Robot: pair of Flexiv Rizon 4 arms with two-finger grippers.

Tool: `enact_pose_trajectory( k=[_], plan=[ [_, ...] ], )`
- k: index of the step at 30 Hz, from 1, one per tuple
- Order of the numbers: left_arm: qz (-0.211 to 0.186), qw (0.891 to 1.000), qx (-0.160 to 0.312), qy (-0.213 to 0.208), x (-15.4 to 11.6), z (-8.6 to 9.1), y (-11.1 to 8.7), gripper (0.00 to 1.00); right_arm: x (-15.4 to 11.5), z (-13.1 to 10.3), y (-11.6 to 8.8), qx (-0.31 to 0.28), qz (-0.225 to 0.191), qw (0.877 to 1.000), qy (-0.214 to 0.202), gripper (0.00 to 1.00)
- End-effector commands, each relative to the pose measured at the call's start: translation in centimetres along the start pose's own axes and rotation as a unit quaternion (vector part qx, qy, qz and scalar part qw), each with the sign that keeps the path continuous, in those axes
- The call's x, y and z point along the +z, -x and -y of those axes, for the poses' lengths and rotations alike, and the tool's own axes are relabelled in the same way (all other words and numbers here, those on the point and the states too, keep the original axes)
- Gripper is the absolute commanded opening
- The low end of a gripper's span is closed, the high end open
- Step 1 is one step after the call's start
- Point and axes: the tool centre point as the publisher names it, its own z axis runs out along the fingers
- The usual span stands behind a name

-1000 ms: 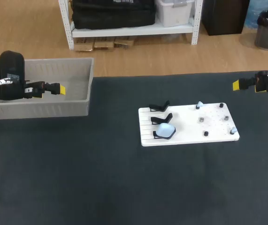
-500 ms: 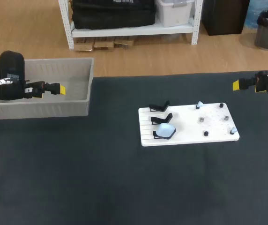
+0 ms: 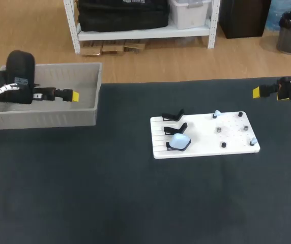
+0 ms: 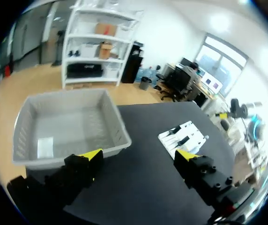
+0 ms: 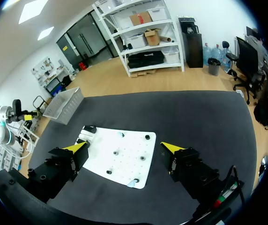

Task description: Pick up each earbud case from the left stands, insert the matching earbuds, close the lid, and place the case in the box.

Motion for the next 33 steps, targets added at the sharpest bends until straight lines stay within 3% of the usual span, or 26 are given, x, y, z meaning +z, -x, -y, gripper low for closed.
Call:
enact_pose_trajectory(
  k=[1,12,33],
  plan=[
    [0.004,0.998,0.062,-0.031,0.5,1.3,0.8,1.0,0.0,0.0,0.0,0.0,0.0,1.0,0.0,1.0],
    [0.004,0.976,0.186,-0.115,1.3,4.8,1.5,1.0,0.0,0.0,0.0,0.0,0.0,1.0,0.0,1.0],
    [-0.012,0.926,0.334,-0.177,5.7,9.3,0.1,1.0,0.0,0.0,0.0,0.0,0.0,1.0,0.0,1.0]
  ],
)
